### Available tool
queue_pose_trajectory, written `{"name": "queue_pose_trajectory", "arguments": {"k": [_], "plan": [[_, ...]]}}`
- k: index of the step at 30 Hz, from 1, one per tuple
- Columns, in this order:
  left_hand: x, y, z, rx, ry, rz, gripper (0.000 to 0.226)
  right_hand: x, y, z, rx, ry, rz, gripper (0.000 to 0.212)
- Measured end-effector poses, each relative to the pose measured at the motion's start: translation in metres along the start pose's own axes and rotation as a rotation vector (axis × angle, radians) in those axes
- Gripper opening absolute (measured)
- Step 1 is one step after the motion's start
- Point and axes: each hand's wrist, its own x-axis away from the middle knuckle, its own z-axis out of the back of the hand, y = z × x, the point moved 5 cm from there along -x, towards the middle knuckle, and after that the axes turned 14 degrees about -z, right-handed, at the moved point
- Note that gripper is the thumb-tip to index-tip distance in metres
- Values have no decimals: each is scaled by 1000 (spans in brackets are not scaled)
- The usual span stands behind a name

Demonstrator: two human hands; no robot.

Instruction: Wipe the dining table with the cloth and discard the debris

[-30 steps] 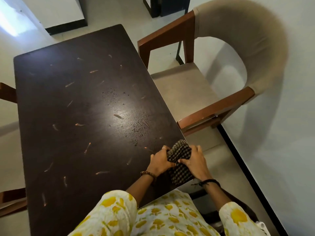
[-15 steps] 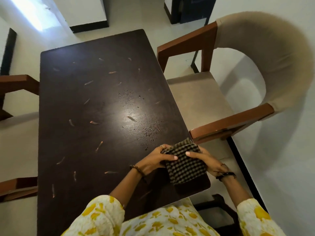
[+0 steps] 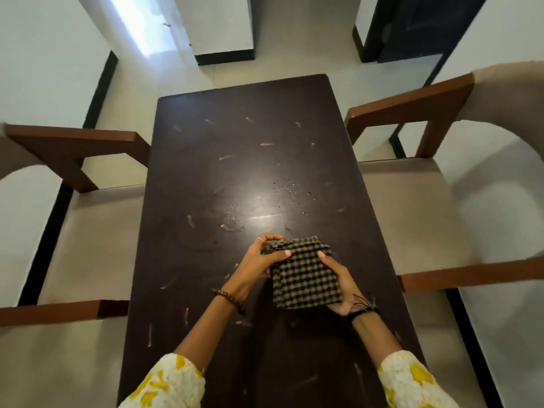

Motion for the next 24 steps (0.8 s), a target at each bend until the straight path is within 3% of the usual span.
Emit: {"name": "queue_pose_trajectory", "arguments": {"k": [5, 9, 14, 16, 18, 24], "plan": [[-34, 32, 68, -74, -33, -129, 28, -56, -15, -59, -57, -26, 72, 69], [-74, 60, 143, -142, 50, -286, 28, -111, -45, -112, -80, -49, 96, 74], [-139, 93, 252, -753, 185, -553, 61, -179, -105, -165, -104, -72, 188, 90], [-166, 97, 287, -979, 203, -615, 65, -201, -129, -182, -84, -50, 220, 82], [-196, 90, 317, -1114, 216, -595, 66, -225, -149, -195, -49, 6, 230, 61], [-269, 60, 374, -1142, 408, -460, 65, -283, -208, -224, 127, 102, 276, 39]]}}
